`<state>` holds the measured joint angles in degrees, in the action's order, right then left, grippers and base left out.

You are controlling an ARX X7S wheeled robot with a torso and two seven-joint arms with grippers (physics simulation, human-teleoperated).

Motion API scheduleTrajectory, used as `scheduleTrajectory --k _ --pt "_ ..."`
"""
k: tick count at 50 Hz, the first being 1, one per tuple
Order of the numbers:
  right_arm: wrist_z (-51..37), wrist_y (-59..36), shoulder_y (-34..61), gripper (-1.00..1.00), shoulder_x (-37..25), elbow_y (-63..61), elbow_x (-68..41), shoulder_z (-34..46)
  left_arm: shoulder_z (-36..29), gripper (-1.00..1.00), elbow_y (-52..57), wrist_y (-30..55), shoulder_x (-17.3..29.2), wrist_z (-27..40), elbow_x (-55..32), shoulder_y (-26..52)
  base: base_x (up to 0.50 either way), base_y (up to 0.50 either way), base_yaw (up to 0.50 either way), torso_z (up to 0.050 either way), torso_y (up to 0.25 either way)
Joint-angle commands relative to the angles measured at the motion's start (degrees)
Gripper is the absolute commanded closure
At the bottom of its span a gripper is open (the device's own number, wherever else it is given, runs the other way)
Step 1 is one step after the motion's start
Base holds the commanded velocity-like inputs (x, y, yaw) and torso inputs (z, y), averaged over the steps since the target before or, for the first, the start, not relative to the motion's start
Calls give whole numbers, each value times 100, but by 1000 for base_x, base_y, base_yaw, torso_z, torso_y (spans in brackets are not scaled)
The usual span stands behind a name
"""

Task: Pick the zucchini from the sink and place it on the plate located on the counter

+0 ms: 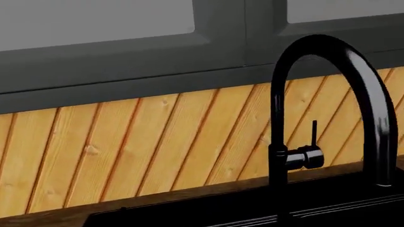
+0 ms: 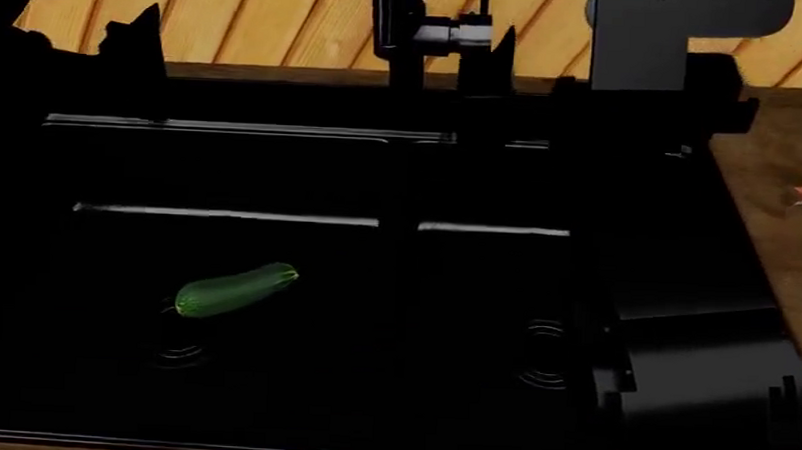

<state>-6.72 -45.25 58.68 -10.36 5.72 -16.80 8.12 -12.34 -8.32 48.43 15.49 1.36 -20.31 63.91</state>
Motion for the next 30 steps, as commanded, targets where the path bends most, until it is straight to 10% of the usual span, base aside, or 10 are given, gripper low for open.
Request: scheduleTrajectory --k 1,30 --pt "-23 10 -12 -100 -14 19 -40 5 -23 -100 -196 -189 -11 -37 16 -1 500 0 0 0 0" --pt "-157 -21 -80 -100 -49 -17 -151 -51 25 -100 -169 -114 -6 79 -72 -45 379 -3 0 0 1"
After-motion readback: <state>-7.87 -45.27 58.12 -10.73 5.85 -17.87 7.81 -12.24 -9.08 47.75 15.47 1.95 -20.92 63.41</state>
